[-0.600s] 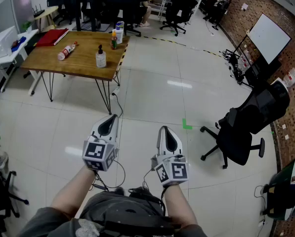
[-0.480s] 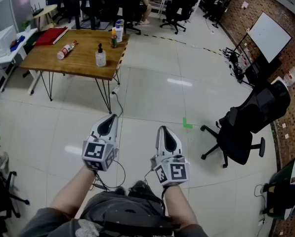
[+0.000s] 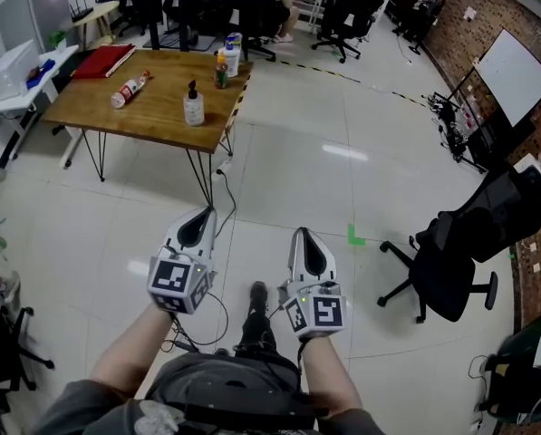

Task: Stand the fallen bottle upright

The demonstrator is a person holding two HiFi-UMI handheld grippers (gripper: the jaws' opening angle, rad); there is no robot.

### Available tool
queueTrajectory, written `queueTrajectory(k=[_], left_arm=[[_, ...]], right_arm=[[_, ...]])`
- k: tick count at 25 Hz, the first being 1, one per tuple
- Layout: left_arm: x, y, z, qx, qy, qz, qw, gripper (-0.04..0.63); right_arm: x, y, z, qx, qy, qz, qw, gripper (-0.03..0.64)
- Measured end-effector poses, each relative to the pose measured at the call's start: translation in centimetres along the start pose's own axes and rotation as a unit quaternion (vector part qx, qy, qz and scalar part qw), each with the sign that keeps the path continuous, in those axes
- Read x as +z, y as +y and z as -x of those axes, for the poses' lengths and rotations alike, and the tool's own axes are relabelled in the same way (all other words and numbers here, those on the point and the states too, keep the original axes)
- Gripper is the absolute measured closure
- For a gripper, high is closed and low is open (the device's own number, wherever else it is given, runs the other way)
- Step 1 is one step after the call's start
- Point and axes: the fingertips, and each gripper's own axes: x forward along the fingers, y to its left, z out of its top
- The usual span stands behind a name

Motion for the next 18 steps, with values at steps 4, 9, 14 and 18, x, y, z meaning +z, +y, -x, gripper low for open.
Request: queueTrajectory(k=[4,9,14,18], left_arm=[[0.3,1.4,-5.8,0.017,0.002,0.001,0.9998,0.565],[0.7,1.8,-14.5,0.031,0.007,-0.002,0.9995,0.565],[1.0,1.8,-23.3,0.04,0.018,-0.003,0.999,0.565],[1.7,1.0,-29.4,0.031,0.018,-0.004,0.9994,0.565]], right_arm=[[-0.1,-4.0,-5.2,0.004,-0.005,0.009,1.0,0.611],[-0.2,-10.9,-11.7,0.01,-0.004,0.005,1.0,0.611],[-0.9,-17.8,-17.5,0.001,0.002,-0.001,1.0,0.611],[-0.6,-22.7,-21.1,-0.01,0.001,0.005,1.0,0.611]])
